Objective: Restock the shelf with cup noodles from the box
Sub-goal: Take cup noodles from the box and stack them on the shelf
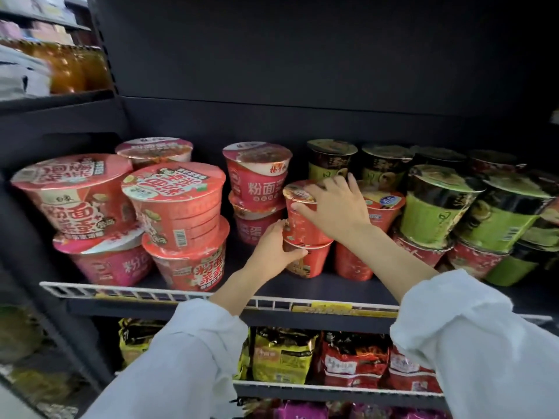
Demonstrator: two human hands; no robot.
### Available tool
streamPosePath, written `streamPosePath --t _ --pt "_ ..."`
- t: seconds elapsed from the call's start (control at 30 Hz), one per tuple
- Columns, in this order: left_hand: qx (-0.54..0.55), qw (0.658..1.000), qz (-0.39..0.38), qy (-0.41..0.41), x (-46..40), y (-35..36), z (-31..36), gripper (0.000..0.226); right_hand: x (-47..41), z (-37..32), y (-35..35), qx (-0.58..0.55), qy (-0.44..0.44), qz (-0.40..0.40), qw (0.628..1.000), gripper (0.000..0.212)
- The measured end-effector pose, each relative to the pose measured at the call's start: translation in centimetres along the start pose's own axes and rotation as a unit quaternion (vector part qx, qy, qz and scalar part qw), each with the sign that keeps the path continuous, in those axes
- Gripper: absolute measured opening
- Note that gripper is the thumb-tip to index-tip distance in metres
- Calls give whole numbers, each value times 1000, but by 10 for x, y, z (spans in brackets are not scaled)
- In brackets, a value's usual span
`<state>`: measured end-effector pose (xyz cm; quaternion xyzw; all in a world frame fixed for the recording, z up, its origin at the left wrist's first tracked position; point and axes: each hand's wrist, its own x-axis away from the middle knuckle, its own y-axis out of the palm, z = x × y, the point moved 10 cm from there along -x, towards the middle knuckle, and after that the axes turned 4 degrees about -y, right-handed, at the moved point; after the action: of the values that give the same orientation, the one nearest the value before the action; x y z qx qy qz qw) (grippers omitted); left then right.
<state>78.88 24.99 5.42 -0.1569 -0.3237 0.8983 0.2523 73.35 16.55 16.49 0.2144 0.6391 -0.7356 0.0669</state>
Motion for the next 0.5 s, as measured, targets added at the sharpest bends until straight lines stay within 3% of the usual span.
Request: streamPosePath --t 0.23,0.37,0.5 --pt "-41 994 98 -9 15 -34 28 30 12 -3 -6 -125 -27 12 992 51" --pt "-1 992 121 -19 46 -37 53 28 47 24 -34 -235 10 101 967 36" --pt "-15 993 114 14 86 -14 100 25 98 62 -46 -282 18 102 954 20"
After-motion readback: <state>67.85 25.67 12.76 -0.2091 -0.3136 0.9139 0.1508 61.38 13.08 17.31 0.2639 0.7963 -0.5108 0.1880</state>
